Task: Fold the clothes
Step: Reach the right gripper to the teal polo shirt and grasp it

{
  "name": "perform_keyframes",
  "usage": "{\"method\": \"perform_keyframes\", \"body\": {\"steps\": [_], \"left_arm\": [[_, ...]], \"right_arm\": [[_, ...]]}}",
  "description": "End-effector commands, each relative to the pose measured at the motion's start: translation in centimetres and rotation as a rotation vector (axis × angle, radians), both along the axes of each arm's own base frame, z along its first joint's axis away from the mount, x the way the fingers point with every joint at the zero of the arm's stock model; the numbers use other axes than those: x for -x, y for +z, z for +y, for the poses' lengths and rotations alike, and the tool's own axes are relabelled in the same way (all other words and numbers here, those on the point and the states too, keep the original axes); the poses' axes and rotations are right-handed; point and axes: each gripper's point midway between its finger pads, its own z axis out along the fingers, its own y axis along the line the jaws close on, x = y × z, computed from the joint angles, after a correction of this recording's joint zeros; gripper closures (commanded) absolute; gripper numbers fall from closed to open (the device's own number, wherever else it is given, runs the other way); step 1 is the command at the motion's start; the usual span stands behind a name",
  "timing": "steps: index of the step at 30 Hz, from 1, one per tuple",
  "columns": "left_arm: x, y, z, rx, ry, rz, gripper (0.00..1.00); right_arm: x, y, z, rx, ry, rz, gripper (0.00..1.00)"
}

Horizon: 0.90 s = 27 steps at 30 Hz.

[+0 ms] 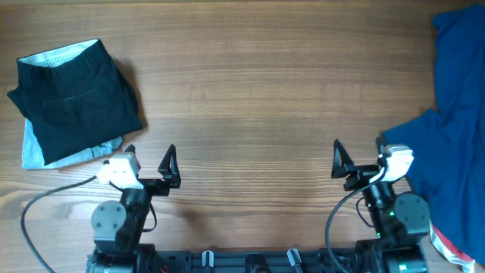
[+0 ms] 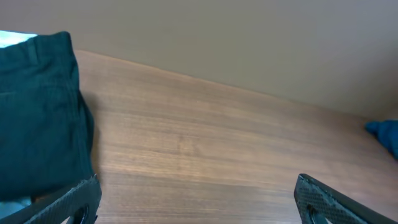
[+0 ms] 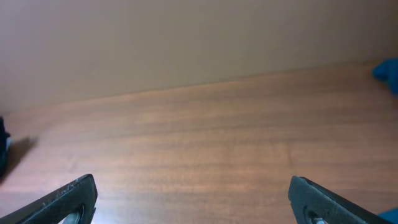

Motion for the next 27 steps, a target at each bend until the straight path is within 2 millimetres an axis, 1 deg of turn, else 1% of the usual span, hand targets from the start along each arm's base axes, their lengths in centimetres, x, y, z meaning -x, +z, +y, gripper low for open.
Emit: {"method": "perform_keyframes", "body": {"steps": [1,3,6,11,14,15,16,17,18,20,22,24,27], "left_arm": [[0.0,2.8,-0.4,0.029,-0.02,0.055,0.0],[-0.3,3.2,-0.4,0.027,-0.019,0.114,0.0],[-0.8,3.4,-0.4,0.023,-0.017,0.224,0.0],[-1.4,2.9,-0.5,0.016,-0.015,0.42,0.0],[-1.7,2.4,-0.5,0.012,-0.013,0.509,0.0],[-1.8,2.2,-0.5,0.012,-0.013,0.527,0.0],[-2.0,1.9,-0.6,0.014,-0.017,0.541,0.0],[-2.1,1.7,-0.6,0.014,-0.019,0.553,0.0],[-2.1,1.4,-0.6,0.014,-0.018,0.564,0.0],[-2.2,1.1,-0.6,0.013,-0.018,0.577,0.0],[-2.2,0.9,-0.6,0.013,-0.018,0.584,0.0],[-2.2,0.9,-0.6,0.013,-0.017,0.584,0.0],[-2.2,0.9,-0.6,0.013,-0.018,0.584,0.0]], "right_arm": [[-0.4,3.2,-1.3,0.001,-0.075,0.043,0.0],[-0.9,3.3,-1.4,0.011,-0.086,0.118,0.0],[-1.7,2.7,-1.3,0.024,-0.081,0.255,0.0],[-3.4,0.4,-1.2,0.053,-0.079,0.512,0.0],[-4.9,-0.4,-0.8,0.057,-0.064,0.595,0.0],[-5.3,-0.8,-0.8,0.084,-0.055,0.617,0.0],[-5.6,-1.2,-1.2,0.121,-0.065,0.636,0.0],[-5.8,-1.6,-2.0,0.135,-0.104,0.652,0.0],[-6.0,-2.3,-3.1,0.144,-0.174,0.676,0.0],[-5.8,-3.6,-6.2,0.132,-0.356,0.732,0.0],[-5.5,-4.9,-9.0,0.141,-0.476,0.784,0.0],[-5.3,-6.1,-11.7,0.148,-0.573,0.828,0.0],[-5.3,-8.0,-14.7,0.126,-0.664,0.884,0.0]]}}
